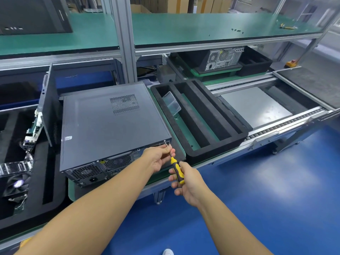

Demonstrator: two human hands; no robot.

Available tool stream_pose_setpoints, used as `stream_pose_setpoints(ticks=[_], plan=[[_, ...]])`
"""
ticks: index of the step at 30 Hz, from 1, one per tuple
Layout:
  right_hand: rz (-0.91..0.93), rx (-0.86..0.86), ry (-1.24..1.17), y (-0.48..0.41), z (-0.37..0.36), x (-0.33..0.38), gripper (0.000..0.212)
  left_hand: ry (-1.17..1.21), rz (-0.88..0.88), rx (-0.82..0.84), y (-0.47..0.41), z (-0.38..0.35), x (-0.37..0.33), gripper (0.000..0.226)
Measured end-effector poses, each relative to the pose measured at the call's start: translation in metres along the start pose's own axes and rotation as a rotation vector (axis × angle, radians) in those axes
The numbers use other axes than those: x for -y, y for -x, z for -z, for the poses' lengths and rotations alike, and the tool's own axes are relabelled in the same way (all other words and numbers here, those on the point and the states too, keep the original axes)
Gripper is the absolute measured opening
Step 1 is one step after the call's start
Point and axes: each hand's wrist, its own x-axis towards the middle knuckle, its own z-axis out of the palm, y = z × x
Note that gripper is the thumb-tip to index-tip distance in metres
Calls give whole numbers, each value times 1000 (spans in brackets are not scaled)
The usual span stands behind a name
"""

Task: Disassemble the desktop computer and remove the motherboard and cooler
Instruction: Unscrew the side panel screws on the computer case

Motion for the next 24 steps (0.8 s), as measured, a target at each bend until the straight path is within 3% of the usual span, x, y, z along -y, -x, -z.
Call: stream_pose_setpoints(ticks=[3, 7, 12, 16, 21, 24], plan=[[127, -33, 64, -3, 0, -2, 23, 29, 2, 19, 1, 0, 1, 12], [309, -162, 141, -7, -3, -5, 16, 51, -8, 63, 3, -3, 0, 17], [235, -135, 124, -6, -6, 0, 19, 74, -12, 78, 2, -3, 0, 17], [132, -62, 36, -7, -10, 2, 31, 110, -25, -15, -3, -7, 0, 20], [263, -123, 261, -6, -6, -4, 26, 192, -25, -108, -7, -14, 6, 21], [308, -149, 264, -6, -2, -6, 19, 202, -61, -152, -8, -14, 11, 17]])
